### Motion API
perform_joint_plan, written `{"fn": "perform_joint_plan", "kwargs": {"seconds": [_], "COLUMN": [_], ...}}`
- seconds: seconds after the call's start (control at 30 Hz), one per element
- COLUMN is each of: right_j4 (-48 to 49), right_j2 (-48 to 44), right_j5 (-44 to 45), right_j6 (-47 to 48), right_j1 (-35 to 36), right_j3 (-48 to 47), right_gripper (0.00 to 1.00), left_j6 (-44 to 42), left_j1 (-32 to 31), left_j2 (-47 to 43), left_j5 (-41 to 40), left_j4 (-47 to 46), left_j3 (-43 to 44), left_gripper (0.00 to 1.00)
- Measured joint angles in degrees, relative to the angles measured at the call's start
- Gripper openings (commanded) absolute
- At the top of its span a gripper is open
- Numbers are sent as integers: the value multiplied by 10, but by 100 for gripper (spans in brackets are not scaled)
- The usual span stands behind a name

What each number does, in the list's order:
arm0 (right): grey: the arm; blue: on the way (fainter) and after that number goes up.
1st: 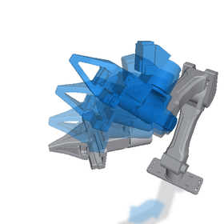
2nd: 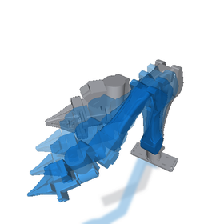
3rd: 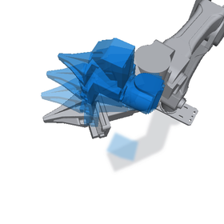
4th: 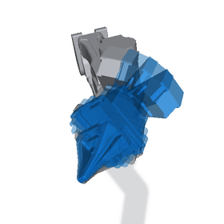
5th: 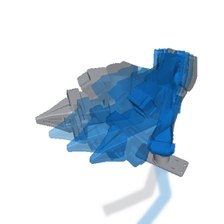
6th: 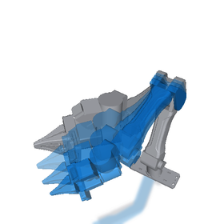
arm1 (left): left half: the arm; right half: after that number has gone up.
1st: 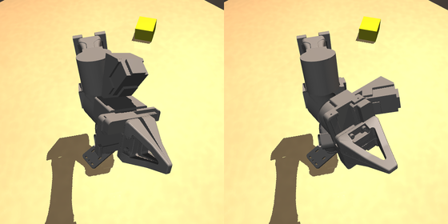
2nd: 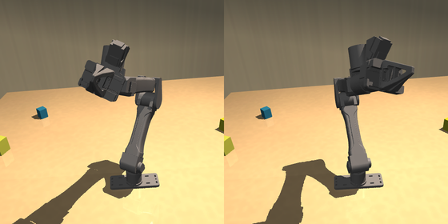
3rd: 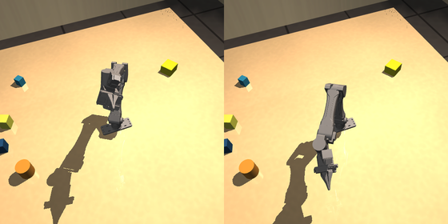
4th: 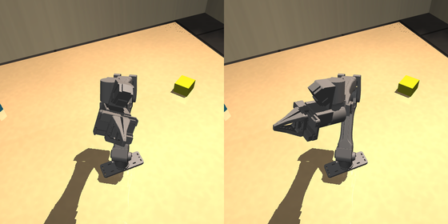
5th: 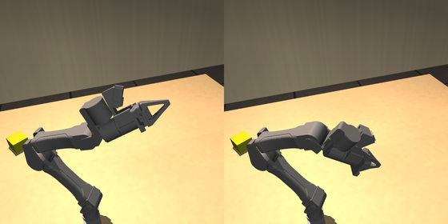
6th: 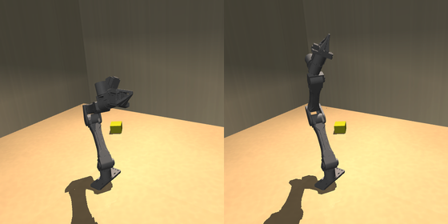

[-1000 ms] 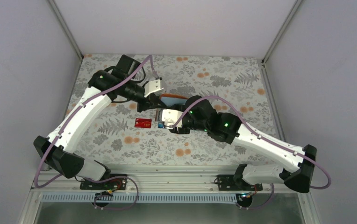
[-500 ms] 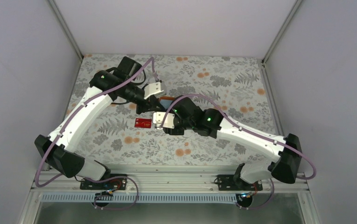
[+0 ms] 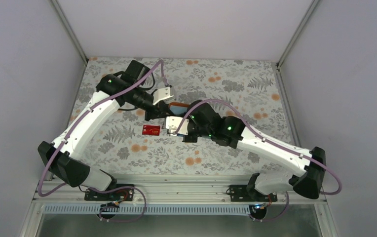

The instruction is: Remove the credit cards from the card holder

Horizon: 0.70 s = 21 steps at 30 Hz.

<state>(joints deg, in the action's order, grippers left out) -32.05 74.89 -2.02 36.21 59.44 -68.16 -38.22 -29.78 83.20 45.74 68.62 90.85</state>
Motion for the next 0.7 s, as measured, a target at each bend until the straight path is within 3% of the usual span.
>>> {"fn": "perform_joint_plan", "kwargs": {"seconds": [0.7], "right_j4": [27], "right_j2": [-55], "right_j5": [-89], "right_j6": [-39], "right_j1": [-53], "right_j3": [27], "right_gripper": [7], "left_j6": [1], "left_j1": [-3], "left_j2": [-3], "left_j5": [15], "left_j4": [-35], "left_j3": [-36], "left_gripper": [2]}}
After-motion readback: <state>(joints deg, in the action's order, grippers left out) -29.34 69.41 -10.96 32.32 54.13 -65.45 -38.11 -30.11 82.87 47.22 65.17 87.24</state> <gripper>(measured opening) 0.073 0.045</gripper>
